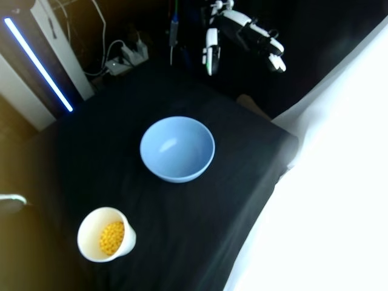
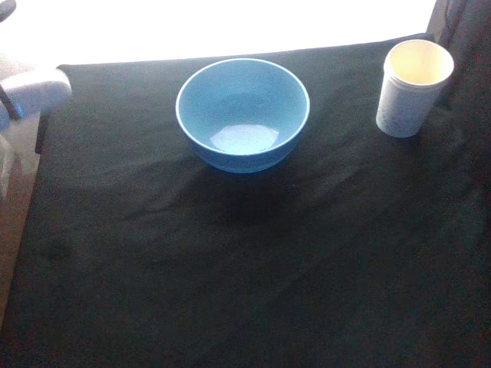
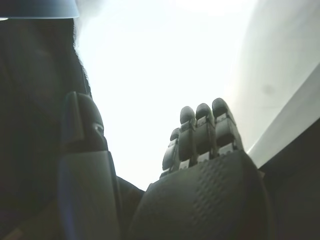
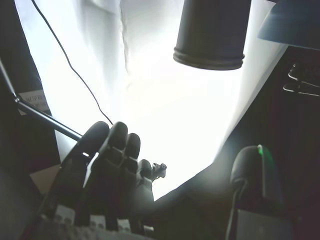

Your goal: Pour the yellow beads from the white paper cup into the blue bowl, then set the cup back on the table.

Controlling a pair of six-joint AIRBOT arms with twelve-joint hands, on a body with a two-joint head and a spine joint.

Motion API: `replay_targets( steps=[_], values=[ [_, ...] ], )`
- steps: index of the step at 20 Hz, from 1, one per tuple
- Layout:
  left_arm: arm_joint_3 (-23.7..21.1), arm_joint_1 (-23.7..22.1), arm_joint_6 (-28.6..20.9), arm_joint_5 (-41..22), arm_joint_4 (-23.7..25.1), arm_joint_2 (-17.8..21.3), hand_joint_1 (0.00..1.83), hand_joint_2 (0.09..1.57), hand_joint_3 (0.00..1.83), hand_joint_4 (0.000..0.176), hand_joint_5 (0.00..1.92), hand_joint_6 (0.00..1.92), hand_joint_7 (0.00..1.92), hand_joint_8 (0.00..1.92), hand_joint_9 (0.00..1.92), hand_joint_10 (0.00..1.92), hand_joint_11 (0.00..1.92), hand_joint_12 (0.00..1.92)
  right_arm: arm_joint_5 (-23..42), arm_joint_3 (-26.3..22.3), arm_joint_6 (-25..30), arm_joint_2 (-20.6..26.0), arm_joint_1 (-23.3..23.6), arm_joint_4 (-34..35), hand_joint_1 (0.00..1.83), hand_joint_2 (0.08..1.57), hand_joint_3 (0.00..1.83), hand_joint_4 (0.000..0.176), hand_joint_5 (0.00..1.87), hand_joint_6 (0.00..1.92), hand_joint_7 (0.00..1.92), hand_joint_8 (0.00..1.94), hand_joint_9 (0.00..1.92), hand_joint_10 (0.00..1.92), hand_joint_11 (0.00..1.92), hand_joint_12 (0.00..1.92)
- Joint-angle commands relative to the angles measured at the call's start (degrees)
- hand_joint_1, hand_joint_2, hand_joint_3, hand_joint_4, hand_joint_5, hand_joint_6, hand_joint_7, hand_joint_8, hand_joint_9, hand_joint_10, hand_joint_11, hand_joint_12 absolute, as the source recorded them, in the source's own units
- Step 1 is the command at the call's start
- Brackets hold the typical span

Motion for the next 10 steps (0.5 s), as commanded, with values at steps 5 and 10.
replay_targets(
  steps=[5,10],
  values=[
    [0.31,-0.37,-0.35,-6.67,-0.10,-0.19,0.45,0.86,0.00,0.122,0.02,0.00,0.18,0.00,0.06,0.00,0.00,0.09,5.89,1.14,0.60,-0.36,0.70,0.82,0.76,0.61,0.00,0.176,0.00,0.00,0.03,0.00,0.00,0.00,0.01,0.03],
    [0.20,-0.34,-0.47,-6.83,-0.02,-0.39,0.48,0.85,0.00,0.098,0.00,0.00,0.18,0.00,0.05,0.00,0.00,0.03,4.27,2.13,0.62,-1.06,0.73,1.38,0.78,0.62,0.00,0.176,0.00,0.00,0.00,0.00,0.00,0.00,0.00,0.00]
  ],
)
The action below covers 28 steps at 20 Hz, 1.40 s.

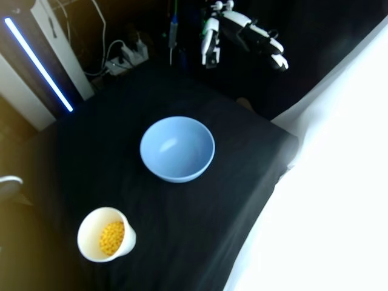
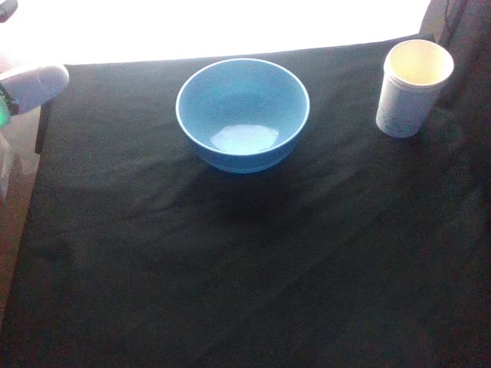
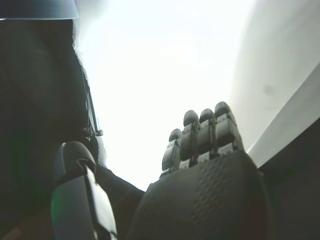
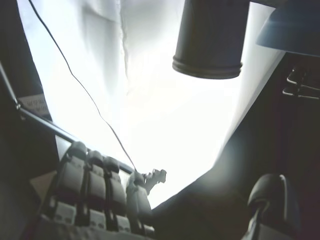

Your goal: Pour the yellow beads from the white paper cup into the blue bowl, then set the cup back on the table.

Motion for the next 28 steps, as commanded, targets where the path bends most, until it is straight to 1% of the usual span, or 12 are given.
replay_targets(
  steps=[1,2,4,7,9,10,15,20,22,26,27,28],
  values=[
    [0.18,-0.34,-0.47,-6.86,-0.09,-0.08,0.48,0.85,0.00,0.101,0.01,0.00,0.19,0.00,0.05,0.00,0.00,0.03,5.87,0.82,0.64,-0.02,0.79,1.03,0.75,0.61,0.00,0.176,0.00,0.00,0.00,0.00,0.00,0.00,0.00,0.00],
    [0.17,-0.34,-0.47,-6.76,0.04,-0.16,0.49,0.86,0.01,0.097,0.01,0.00,0.19,0.00,0.06,0.01,0.00,0.03,4.96,1.45,0.76,-0.50,1.30,1.13,0.76,0.59,0.00,0.176,0.00,0.00,0.00,0.00,0.00,0.00,0.00,0.00],
    [0.15,-0.08,-0.53,-6.69,-0.04,-0.35,0.49,0.88,0.01,0.105,0.01,0.00,0.20,0.00,0.06,0.00,0.00,0.02,2.38,3.39,1.77,-2.10,2.61,1.11,0.77,0.63,0.00,0.176,0.00,0.00,0.00,0.00,0.00,0.00,0.00,0.00],
    [0.17,0.04,-0.57,-6.40,0.04,-0.56,0.49,0.91,0.01,0.097,0.00,0.00,0.19,0.00,0.08,0.01,0.03,0.03,-1.36,6.17,3.40,-4.29,4.21,0.39,0.76,0.60,0.00,0.176,0.00,0.00,0.00,0.00,0.00,0.00,0.00,0.00],
    [0.17,0.12,-0.59,-6.38,0.06,-0.64,0.55,0.93,0.01,0.112,0.01,0.00,0.17,0.00,0.06,0.00,0.02,0.03,-3.92,7.31,3.40,-5.23,5.29,-0.29,0.77,0.57,0.00,0.176,0.00,0.00,0.00,0.00,0.00,0.00,0.00,0.00],
    [0.17,0.17,-0.59,-6.36,0.06,-0.70,0.55,0.94,0.01,0.101,0.00,0.00,0.16,0.00,0.07,0.00,0.02,0.03,-5.84,8.29,3.41,-5.95,5.96,-0.85,0.78,0.54,0.00,0.176,0.00,0.00,0.02,0.01,0.00,0.00,0.00,0.00],
    [0.39,0.19,-1.00,-6.43,0.11,-1.50,0.60,0.92,0.00,0.106,0.02,0.01,0.16,0.00,0.09,0.01,0.03,0.05,-13.23,12.61,4.28,-9.39,8.35,-3.20,0.81,0.45,0.00,0.176,0.00,0.00,0.02,0.00,0.00,0.00,0.00,0.00],
    [0.59,0.19,-1.22,-6.41,0.19,-1.91,0.64,0.96,0.01,0.111,0.02,0.00,0.17,0.01,0.08,0.00,0.01,0.05,-17.94,15.29,4.29,-11.78,10.53,-4.57,0.86,0.60,0.02,0.176,0.00,0.00,0.02,0.00,0.00,0.00,0.00,0.00],
    [0.65,0.19,-1.40,-6.38,0.26,-1.98,0.65,0.97,0.01,0.128,0.03,0.00,0.18,0.01,0.09,0.01,0.03,0.06,-19.67,16.38,4.29,-12.74,11.26,-5.00,0.94,0.71,0.02,0.176,0.00,0.00,0.00,0.00,0.00,0.00,0.00,0.00],
    [0.71,0.20,-1.51,-6.34,0.39,-2.23,0.66,1.00,0.01,0.098,0.00,0.00,0.18,0.00,0.10,0.00,0.04,0.07,-22.50,18.38,4.30,-14.48,12.26,-5.29,0.98,0.72,0.01,0.176,0.00,0.00,0.00,0.00,0.00,0.00,0.00,0.00],
    [0.71,0.20,-1.53,-6.30,0.40,-2.27,0.66,1.00,0.01,0.098,0.01,0.00,0.19,0.01,0.10,0.01,0.05,0.08,-22.77,18.61,4.30,-14.72,12.29,-5.29,0.97,0.72,0.01,0.176,0.00,0.00,0.00,0.00,0.00,0.00,0.00,0.00],
    [0.73,0.20,-1.58,-6.27,0.40,-2.35,0.67,1.02,0.02,0.084,0.00,0.00,0.19,0.00,0.11,0.01,0.07,0.09,-23.13,18.88,4.30,-15.01,12.40,-5.29,1.04,0.80,0.01,0.176,0.00,0.00,0.00,0.00,0.00,0.00,0.00,0.00]
  ],
)
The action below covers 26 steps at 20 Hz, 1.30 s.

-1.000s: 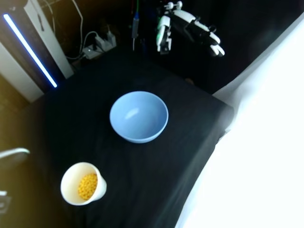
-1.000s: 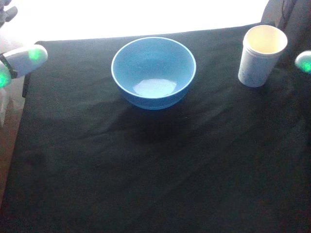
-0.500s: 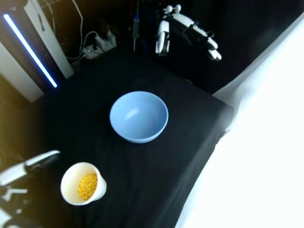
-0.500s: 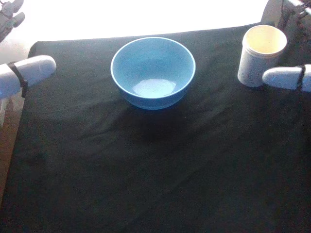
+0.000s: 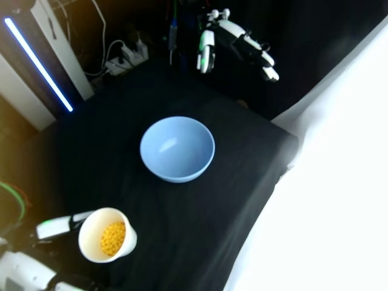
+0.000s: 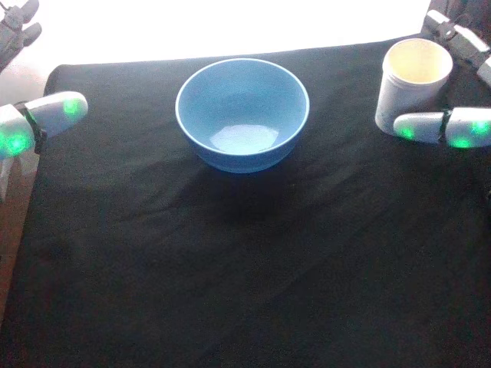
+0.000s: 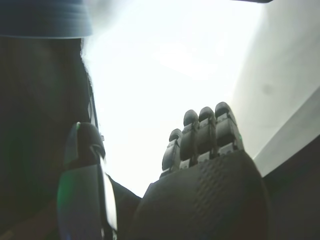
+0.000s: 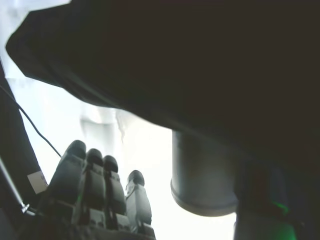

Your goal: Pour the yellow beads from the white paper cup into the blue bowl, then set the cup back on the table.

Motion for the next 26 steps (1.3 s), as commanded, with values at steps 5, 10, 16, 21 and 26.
replay_targets(
  steps=[5,10,16,21,26],
  values=[
    [0.61,-0.43,-0.73,-7.36,-0.31,-0.30,0.70,1.04,0.00,0.090,0.01,0.00,0.18,0.00,0.12,0.00,0.00,0.25,5.59,1.02,0.70,-0.51,1.55,0.72,0.83,0.61,0.00,0.175,0.00,0.00,0.03,0.01,0.03,0.01,0.00,0.50],
    [0.81,-0.42,-0.77,-6.84,-0.37,-0.49,0.79,1.08,0.00,0.081,0.01,0.00,0.18,0.00,0.10,0.00,0.00,0.17,5.44,1.18,1.31,-1.16,2.94,-0.26,0.74,0.51,0.00,0.165,0.00,0.00,0.03,0.00,0.06,0.01,0.00,0.81],
    [1.01,-0.42,-0.89,-6.65,-0.35,-0.79,0.84,1.09,0.00,0.074,0.00,0.00,0.19,0.00,0.09,0.00,0.00,0.12,5.44,1.34,1.65,-2.00,4.06,-0.77,0.72,0.54,0.00,0.154,0.00,0.00,0.05,0.01,0.03,0.02,0.00,0.57],
    [1.25,-0.40,-1.18,-6.41,-0.35,-1.33,0.84,1.08,0.00,0.058,0.00,0.00,0.21,0.00,0.11,0.00,0.00,0.24,5.44,1.84,1.65,-2.30,4.34,-0.74,0.78,0.55,0.00,0.019,0.22,0.00,0.11,0.00,0.01,0.00,0.00,0.04],
    [1.29,-0.25,-1.55,-6.72,-0.59,-1.86,0.88,1.10,0.01,0.056,0.00,0.00,0.21,0.00,0.10,0.00,0.00,0.25,5.43,2.54,2.19,-2.70,4.51,-0.69,0.79,0.90,0.02,0.024,0.97,0.01,0.51,0.02,0.32,0.01,0.02,0.53]
  ],
)
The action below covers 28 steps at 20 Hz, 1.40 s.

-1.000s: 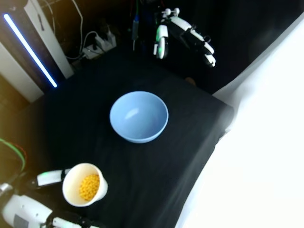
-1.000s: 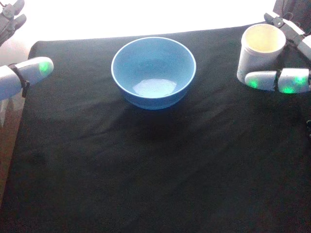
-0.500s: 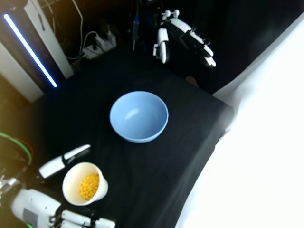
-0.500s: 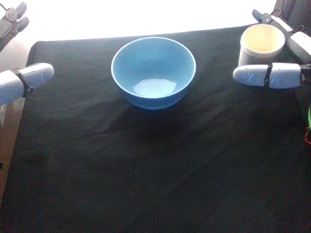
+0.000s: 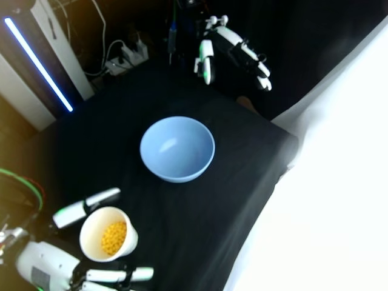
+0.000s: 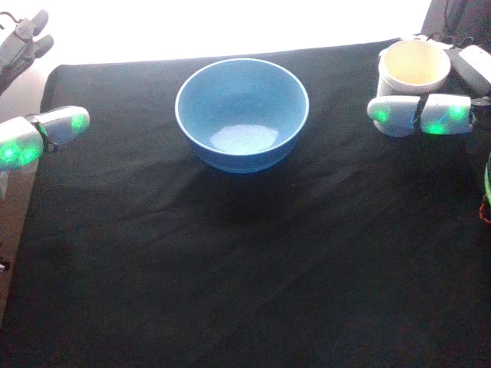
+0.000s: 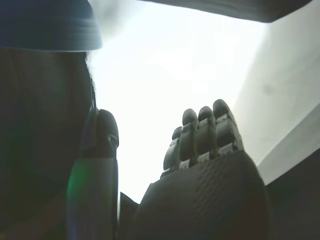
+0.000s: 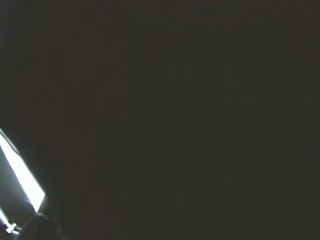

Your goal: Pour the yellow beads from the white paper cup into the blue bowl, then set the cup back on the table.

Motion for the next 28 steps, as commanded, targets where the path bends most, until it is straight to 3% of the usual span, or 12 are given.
replay_targets(
  steps=[1,2,3,13,18,19,21,23,24,25,26,28],
  values=[
    [0.46,-0.14,-0.77,-7.56,-0.21,-0.20,0.89,1.11,0.00,0.054,0.00,0.00,0.22,0.00,0.09,0.00,0.00,0.23,6.85,0.52,1.06,-0.07,1.01,0.59,0.77,0.98,0.01,0.067,1.05,0.01,0.58,0.01,0.40,0.02,0.00,0.80],
    [0.47,-0.03,-0.84,-7.63,-0.30,-0.24,0.92,1.11,0.00,0.061,0.00,0.00,0.23,0.00,0.09,0.00,0.00,0.22,6.85,0.57,1.06,-0.07,1.01,0.59,0.97,1.04,0.06,0.154,1.04,0.69,0.65,0.04,0.47,0.03,0.00,0.99],
    [0.47,0.06,-0.92,-7.68,-0.34,-0.26,0.93,1.11,0.00,0.066,0.00,0.00,0.23,0.00,0.09,0.00,0.00,0.21,6.85,0.60,1.06,-0.07,1.01,0.59,0.99,1.10,0.01,0.172,0.98,0.93,0.69,0.03,0.51,0.03,0.00,1.05],
    [0.30,1.19,-1.37,-8.33,-1.20,-0.32,0.94,1.11,0.00,0.062,0.00,0.00,0.25,0.00,0.11,0.00,0.00,0.24,6.88,1.10,4.40,0.30,1.01,-4.42,0.93,1.20,0.00,0.176,0.81,1.24,0.81,0.01,0.61,0.01,0.04,0.97],
    [-0.01,2.10,-1.69,-9.19,-2.31,-0.30,0.93,1.09,0.00,0.068,0.00,0.00,0.26,0.00,0.10,0.00,0.00,0.14,7.23,-0.80,4.40,2.67,1.41,-7.11,0.94,1.19,0.00,0.176,0.83,1.20,0.94,0.02,0.77,0.05,0.09,1.44],
    [-0.08,2.11,-1.69,-9.29,-2.44,-0.30,0.93,1.09,0.00,0.074,0.00,0.00,0.26,0.00,0.10,0.00,0.00,0.13,7.22,-1.11,4.40,3.25,2.75,-8.61,0.75,1.14,0.00,0.063,0.89,0.48,0.96,0.02,0.79,0.05,0.05,1.57],
    [-0.10,2.26,-1.82,-9.63,-2.70,-0.28,0.94,1.08,0.00,0.086,0.02,0.00,0.26,0.00,0.12,0.00,0.00,0.19,7.21,-1.54,4.40,4.06,4.38,-10.89,0.95,1.16,0.00,0.168,0.89,1.08,0.96,0.02,0.77,0.04,0.07,1.52],
    [-0.09,2.29,-1.84,-9.72,-2.72,-0.22,0.93,1.08,0.00,0.080,0.02,0.00,0.25,0.00,0.13,0.01,0.00,0.20,7.12,-1.66,4.40,4.42,6.53,-13.46,0.95,1.17,0.00,0.174,0.87,1.14,0.89,0.00,0.70,0.02,0.01,1.61],
    [-0.12,2.29,-1.84,-9.90,-2.72,-0.18,0.93,1.07,0.00,0.088,0.00,0.00,0.25,0.00,0.12,0.00,0.00,0.19,7.00,-1.71,4.40,4.54,7.87,-14.97,0.70,1.14,0.01,0.000,1.09,0.11,0.98,0.27,0.66,1.00,0.18,1.88],
    [-0.13,2.30,-1.84,-9.99,-2.78,-0.15,0.93,1.07,0.00,0.088,0.00,0.00,0.25,0.00,0.12,0.00,0.00,0.19,6.90,-1.74,4.40,4.58,8.71,-15.99,0.70,1.14,0.01,0.000,1.09,0.11,0.98,0.27,0.66,1.00,0.18,1.88],
    [-0.11,2.30,-1.84,-9.97,-2.78,-0.12,0.97,1.06,0.00,0.084,0.00,0.00,0.29,0.00,0.13,0.00,0.00,0.20,6.28,-1.74,4.40,4.70,10.15,-17.70,0.94,1.17,0.01,0.166,0.86,1.13,0.87,0.03,0.64,0.28,0.07,1.42],
    [-0.09,2.29,-1.84,-9.98,-2.78,-0.04,0.98,1.06,0.00,0.076,0.00,0.00,0.28,0.00,0.13,0.00,0.00,0.22,4.65,-1.40,4.39,4.72,12.48,-20.40,0.93,1.19,0.00,0.174,0.82,1.21,0.85,0.01,0.70,0.13,0.21,1.12]
  ],
)
